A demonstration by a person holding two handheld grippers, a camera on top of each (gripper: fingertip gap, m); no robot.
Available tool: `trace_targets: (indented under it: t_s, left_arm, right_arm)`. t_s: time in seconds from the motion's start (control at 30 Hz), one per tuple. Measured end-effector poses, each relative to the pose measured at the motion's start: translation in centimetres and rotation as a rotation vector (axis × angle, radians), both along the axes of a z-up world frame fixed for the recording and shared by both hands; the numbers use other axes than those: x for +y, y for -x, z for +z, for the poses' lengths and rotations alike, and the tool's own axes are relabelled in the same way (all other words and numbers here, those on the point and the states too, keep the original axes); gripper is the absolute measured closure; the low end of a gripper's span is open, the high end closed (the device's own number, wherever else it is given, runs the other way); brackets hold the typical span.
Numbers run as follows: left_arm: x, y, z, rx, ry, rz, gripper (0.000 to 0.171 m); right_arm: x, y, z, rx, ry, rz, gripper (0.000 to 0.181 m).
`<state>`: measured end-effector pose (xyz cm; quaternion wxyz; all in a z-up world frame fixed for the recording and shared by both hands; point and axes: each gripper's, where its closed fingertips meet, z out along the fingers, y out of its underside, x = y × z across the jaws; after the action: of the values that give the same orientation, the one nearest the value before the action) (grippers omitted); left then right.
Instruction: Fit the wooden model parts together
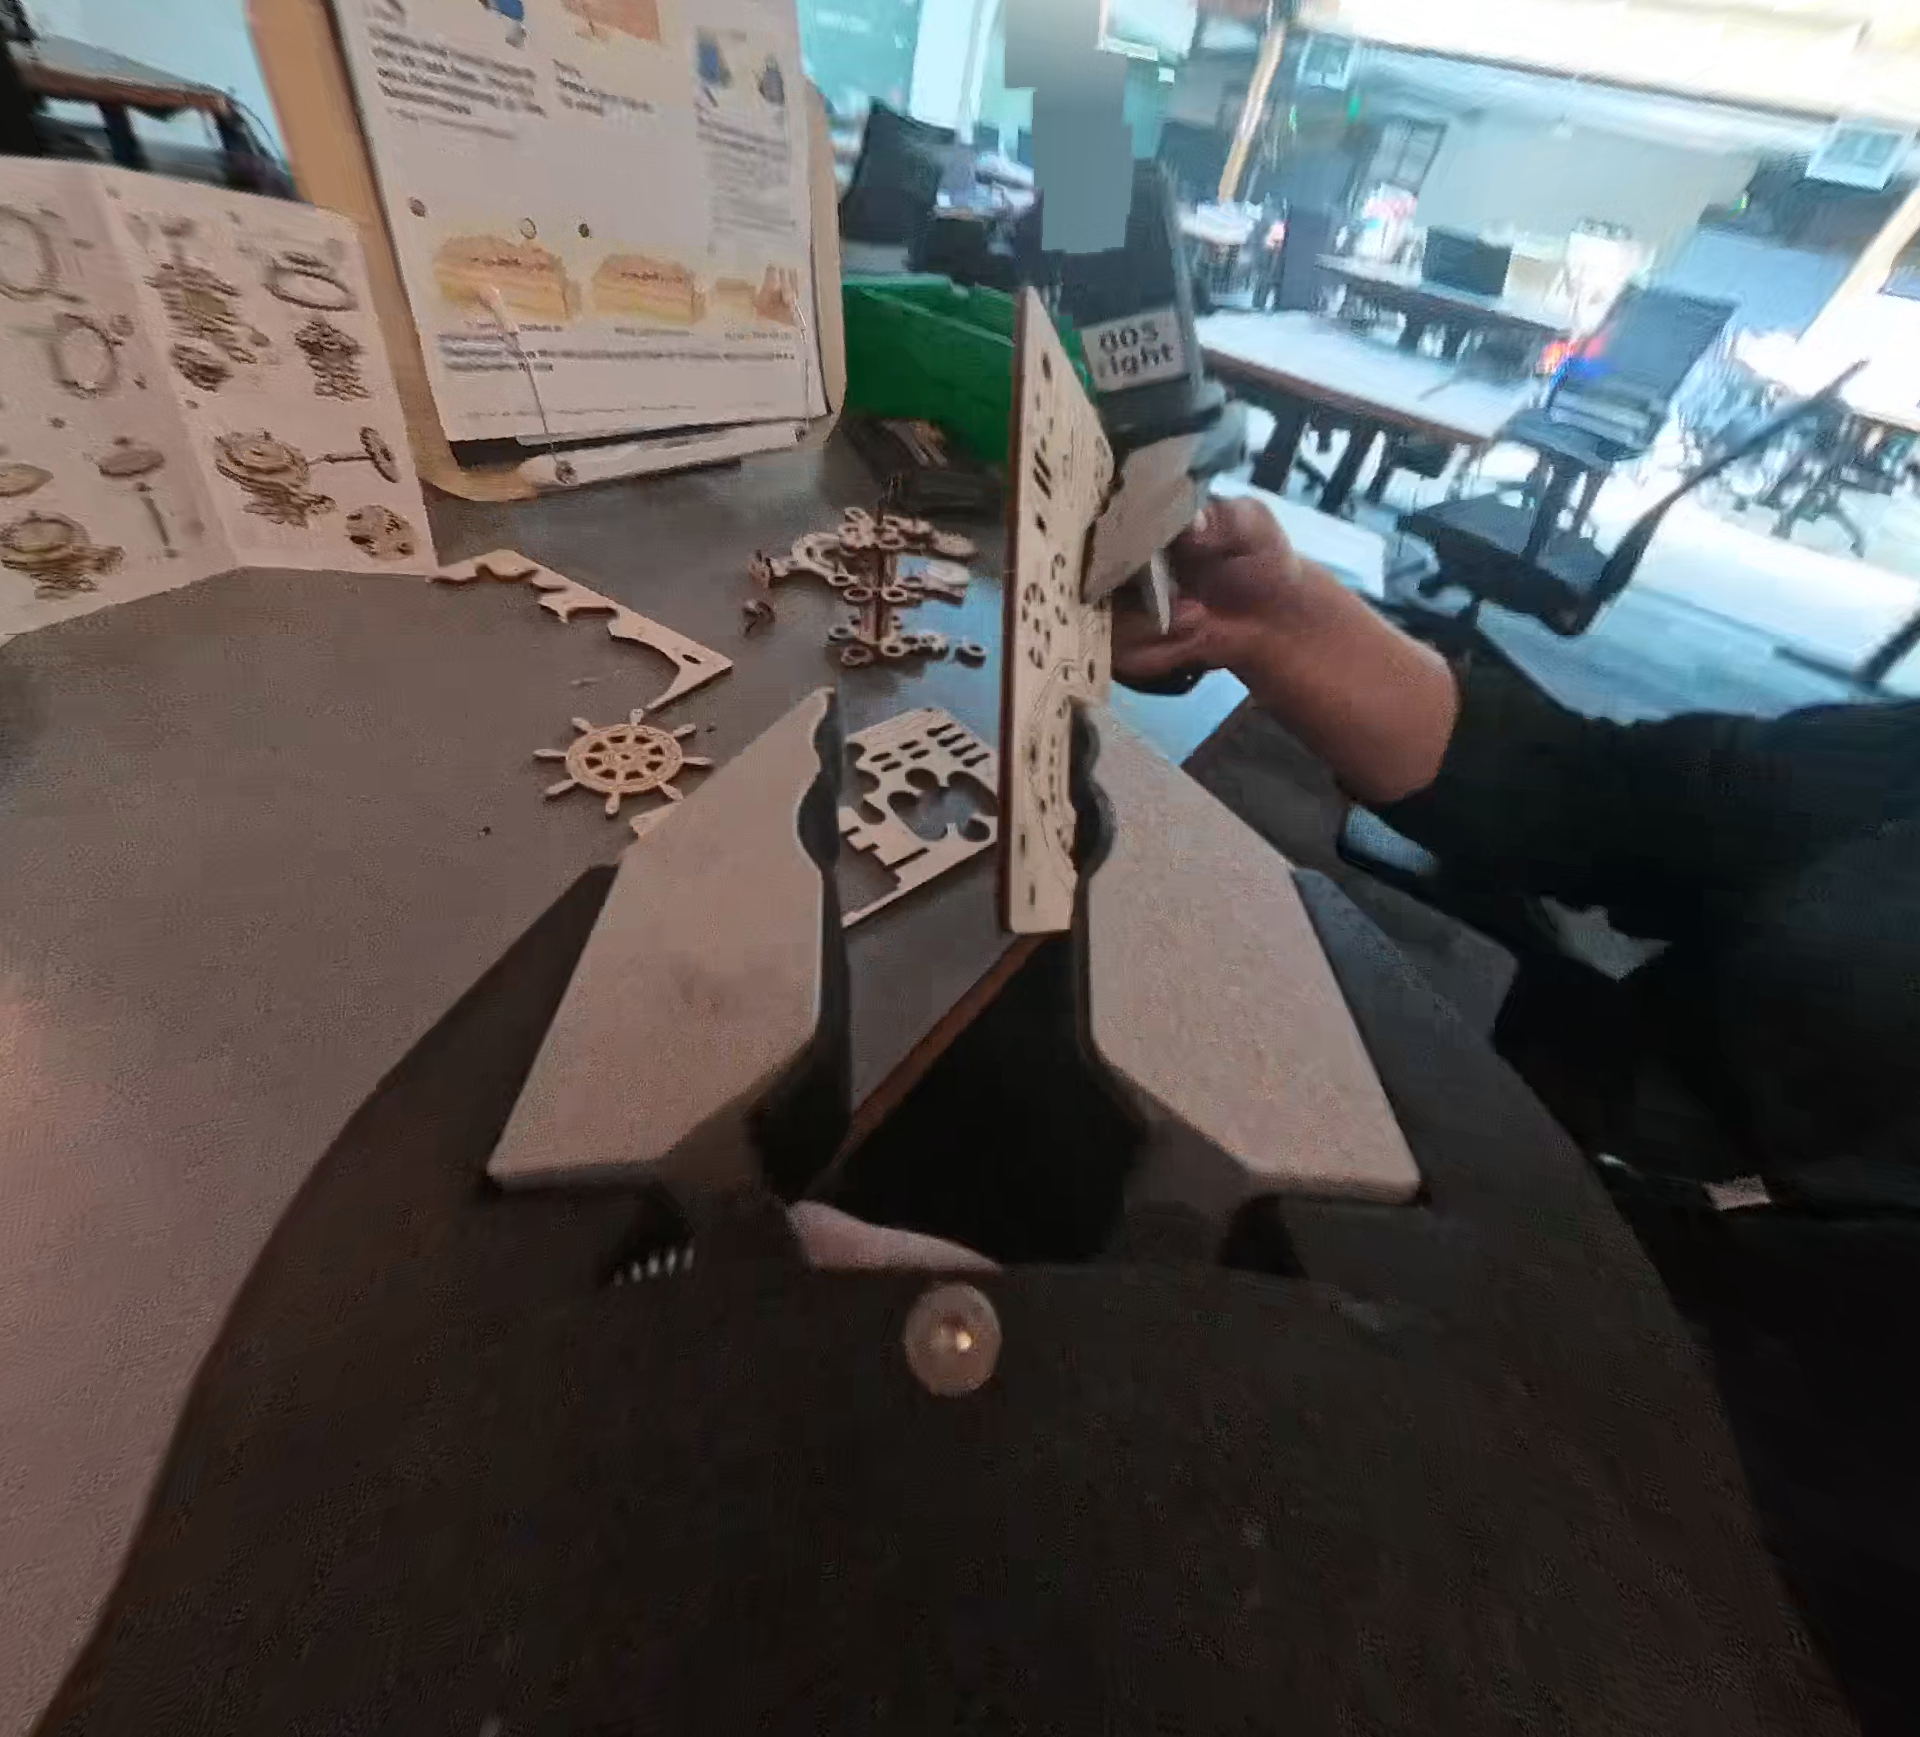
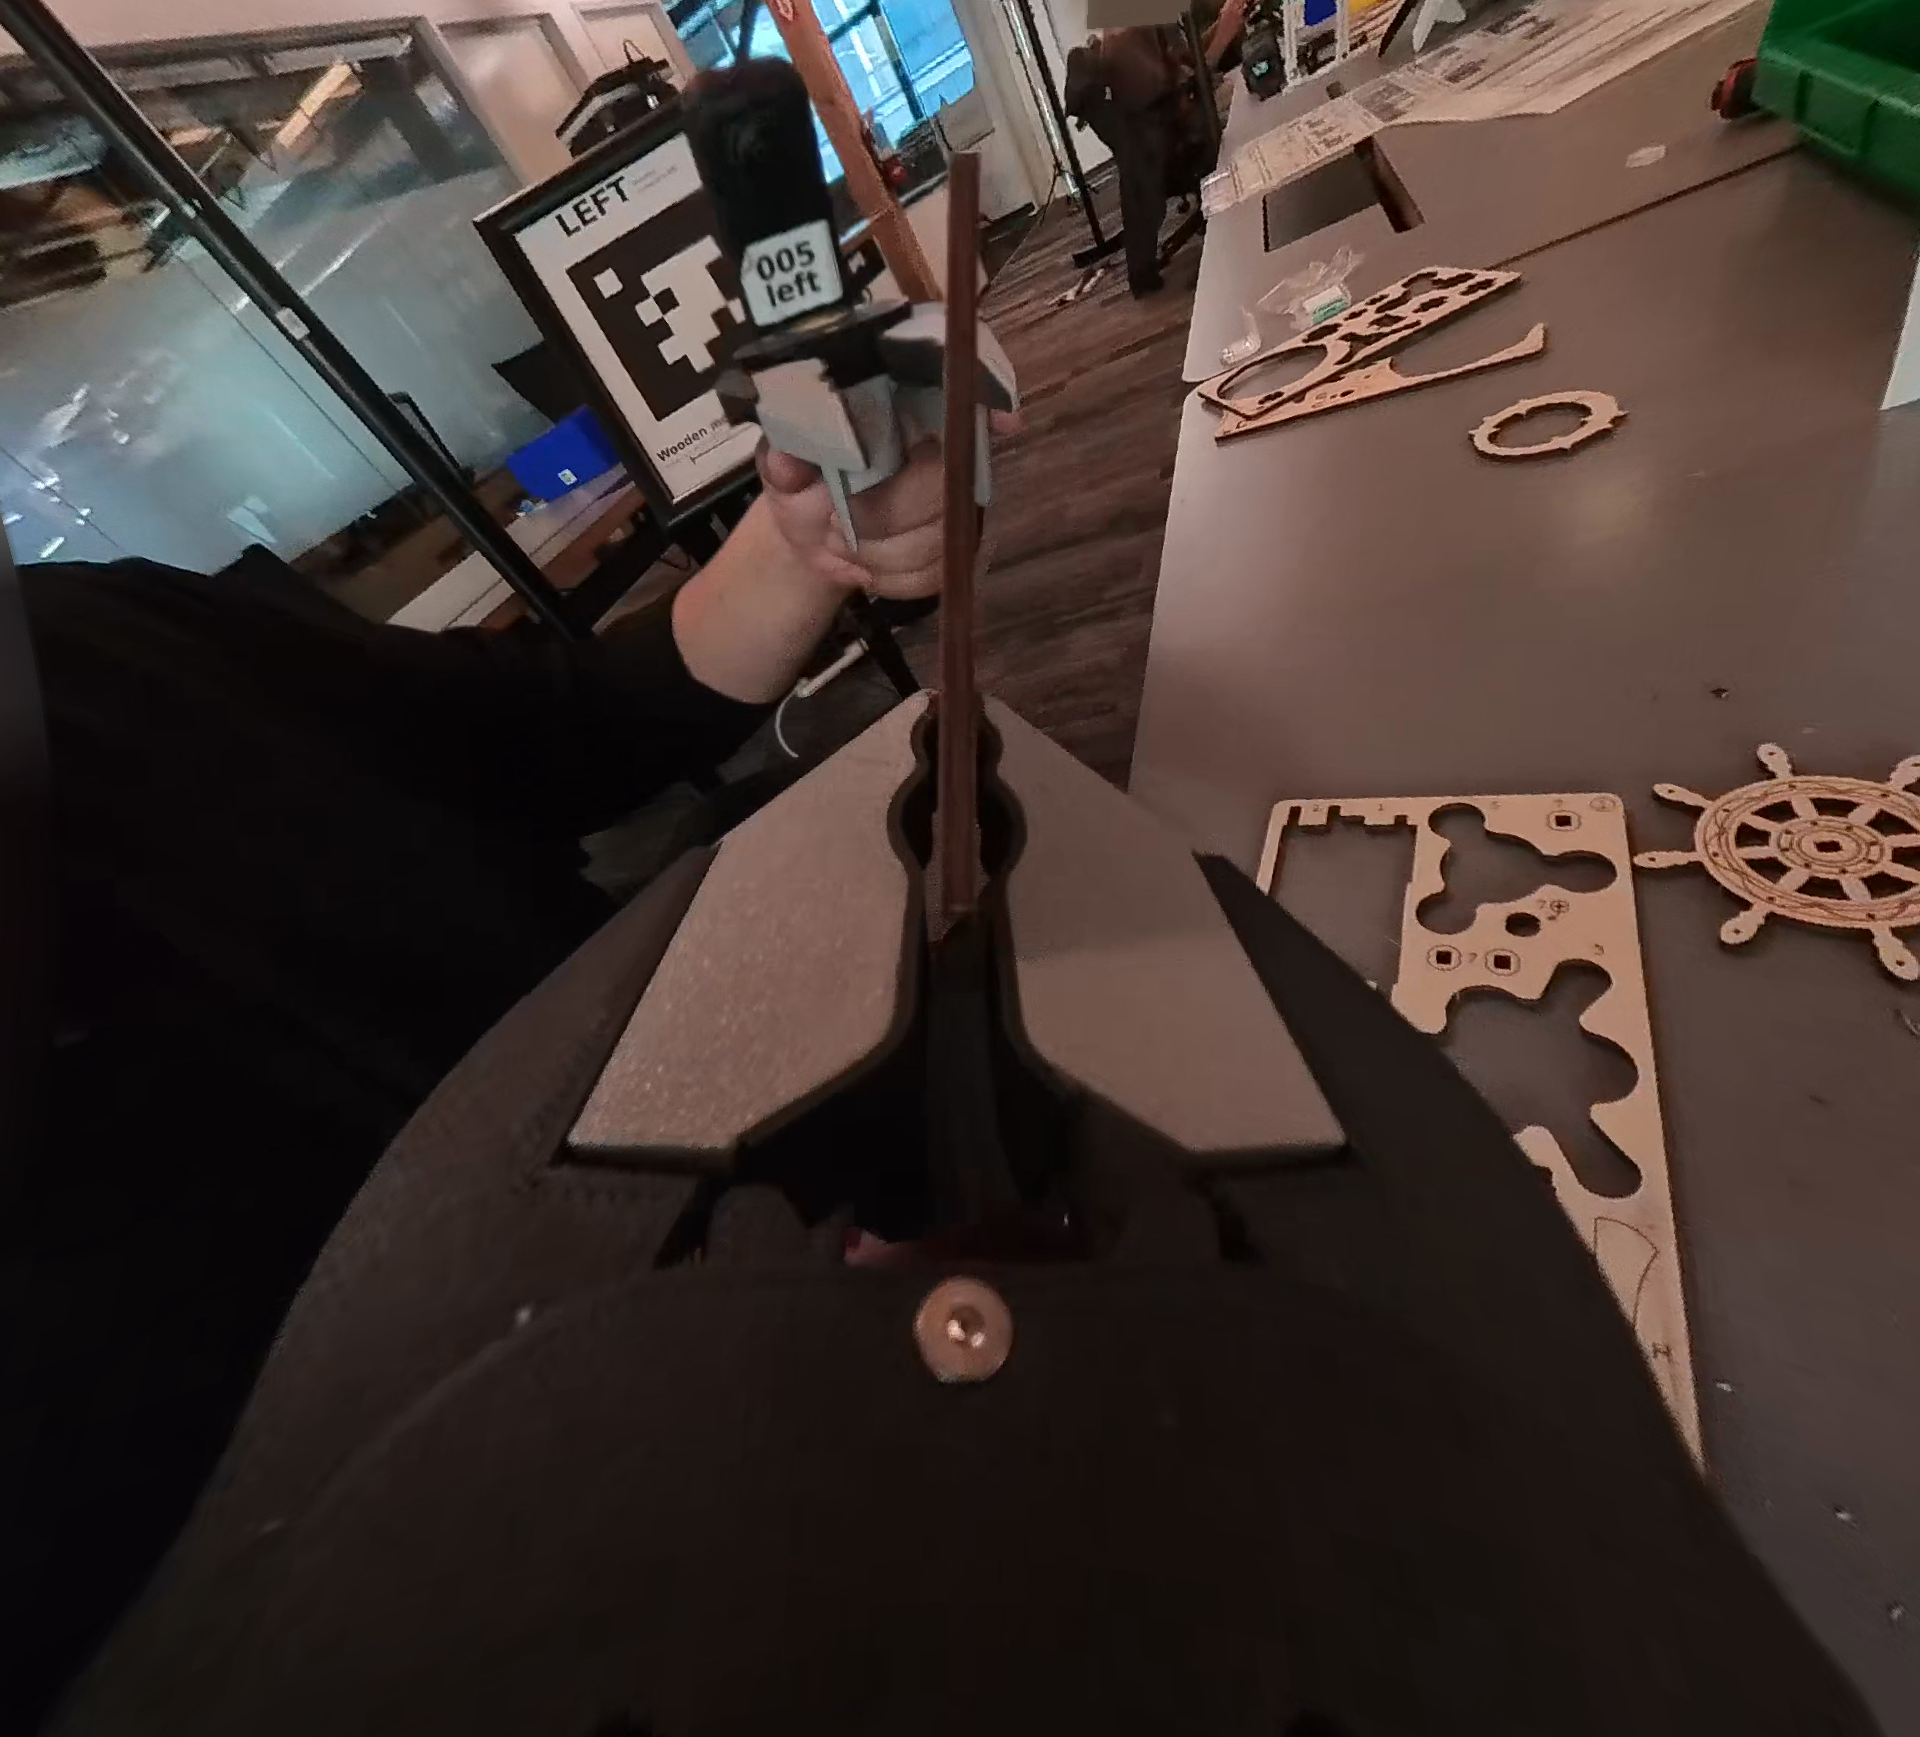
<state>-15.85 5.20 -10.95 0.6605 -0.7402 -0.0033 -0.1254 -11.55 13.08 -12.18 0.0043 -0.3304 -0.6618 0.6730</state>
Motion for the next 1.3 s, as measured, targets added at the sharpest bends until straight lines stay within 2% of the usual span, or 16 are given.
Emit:
trace_targets:
  t_s: [0.1, 0.13, 0.2, 0.3, 0.4, 0.5, 0.63, 0.73, 0.97, 1.23, 1.3]
  left_arm:
    - [3.1, -1.9, -2.9, 0.073, 0.203, -0.109, 0.127]
    - [4.0, -2.4, -4.0, 0.086, 0.246, -0.138, 0.132]
    - [5.3, -3.8, -4.5, 0.065, 0.250, -0.224, 0.163]
    - [6.6, -4.0, -4.4, -0.016, 0.217, -0.232, 0.170]
    - [7.7, -3.7, -4.2, -0.088, 0.180, -0.190, 0.170]
    - [8.5, -3.6, -3.8, -0.190, 0.130, -0.190, 0.170]
    - [9.2, -3.5, -4.6, -0.221, 0.119, -0.168, 0.170]
    - [9.4, -3.2, -4.7, -0.277, 0.082, -0.149, 0.170]
    - [9.7, -3.3, -5.1, -0.214, 0.069, -0.109, 0.170]
    - [9.6, -3.2, -5.1, -0.189, 0.043, -0.099, 0.170]
    - [10.0, -2.5, -6.4, -0.063, 0.094, -0.011, 0.167]
  right_arm:
    - [-0.4, -0.1, 0.0, 0.001, -0.011, 0.019, 0.181]
    - [-0.6, -0.2, 0.0, 0.001, -0.021, 0.021, 0.181]
    - [-0.3, 0.2, -0.6, -0.002, -0.063, -0.014, 0.181]
    - [1.1, 0.8, -0.6, -0.011, -0.038, -0.074, 0.177]
    - [1.9, 1.9, -0.7, -0.012, 0.007, -0.149, 0.161]
    - [1.1, 2.1, -1.7, -0.041, 0.002, -0.119, 0.152]
    - [1.7, 3.2, -1.7, -0.025, 0.050, -0.195, 0.155]
    - [2.3, 3.2, -1.7, -0.042, 0.099, -0.190, 0.163]
    - [2.4, 3.5, -2.3, -0.054, 0.106, -0.210, 0.157]
    - [1.8, 3.1, -2.1, -0.060, 0.184, -0.138, 0.168]
    - [2.1, 3.8, -3.1, -0.077, 0.112, -0.178, 0.170]
